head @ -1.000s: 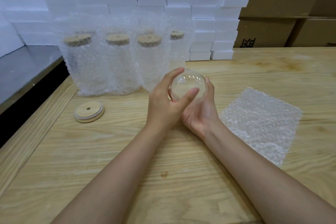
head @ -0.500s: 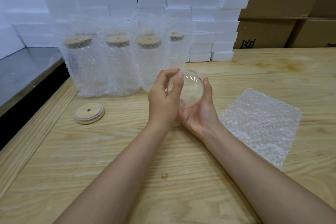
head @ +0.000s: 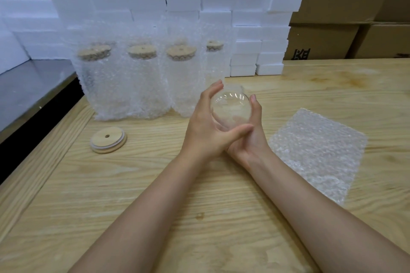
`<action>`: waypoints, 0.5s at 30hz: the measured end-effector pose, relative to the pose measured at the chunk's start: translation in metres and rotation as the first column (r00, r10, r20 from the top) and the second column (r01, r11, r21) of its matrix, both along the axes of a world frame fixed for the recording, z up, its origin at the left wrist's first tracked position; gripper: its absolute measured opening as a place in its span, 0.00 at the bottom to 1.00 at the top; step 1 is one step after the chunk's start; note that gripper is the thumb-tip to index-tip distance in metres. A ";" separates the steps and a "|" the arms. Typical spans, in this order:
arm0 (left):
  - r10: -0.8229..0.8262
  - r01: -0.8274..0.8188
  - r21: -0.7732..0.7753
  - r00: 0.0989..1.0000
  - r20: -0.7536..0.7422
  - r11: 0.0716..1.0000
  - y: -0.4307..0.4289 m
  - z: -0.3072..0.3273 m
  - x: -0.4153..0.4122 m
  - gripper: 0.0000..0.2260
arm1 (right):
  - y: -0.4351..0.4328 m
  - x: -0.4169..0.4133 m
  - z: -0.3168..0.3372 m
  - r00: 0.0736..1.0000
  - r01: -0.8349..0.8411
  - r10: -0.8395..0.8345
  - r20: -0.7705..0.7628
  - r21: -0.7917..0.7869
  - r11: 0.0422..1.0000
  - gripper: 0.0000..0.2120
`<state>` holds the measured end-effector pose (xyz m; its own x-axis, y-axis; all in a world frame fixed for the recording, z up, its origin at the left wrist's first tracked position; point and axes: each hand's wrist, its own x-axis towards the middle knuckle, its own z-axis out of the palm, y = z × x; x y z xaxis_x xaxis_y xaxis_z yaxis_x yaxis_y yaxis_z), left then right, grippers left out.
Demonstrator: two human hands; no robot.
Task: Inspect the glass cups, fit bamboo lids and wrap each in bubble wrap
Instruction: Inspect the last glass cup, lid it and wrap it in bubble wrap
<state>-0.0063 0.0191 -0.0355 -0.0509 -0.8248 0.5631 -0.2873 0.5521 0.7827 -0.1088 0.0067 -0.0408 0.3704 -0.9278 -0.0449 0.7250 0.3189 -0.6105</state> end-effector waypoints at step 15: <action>-0.101 0.104 -0.040 0.991 0.084 0.994 -0.005 0.007 0.013 0.40 | 0.001 -0.009 0.011 0.995 0.059 -0.055 -0.080 0.045 0.997 0.45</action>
<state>0.0069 0.0146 -0.0290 -0.1815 -0.7872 0.5893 -0.2898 0.6155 0.7329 -0.1173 0.0077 -0.0297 0.3107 -0.9434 -0.1161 0.6933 0.3085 -0.6512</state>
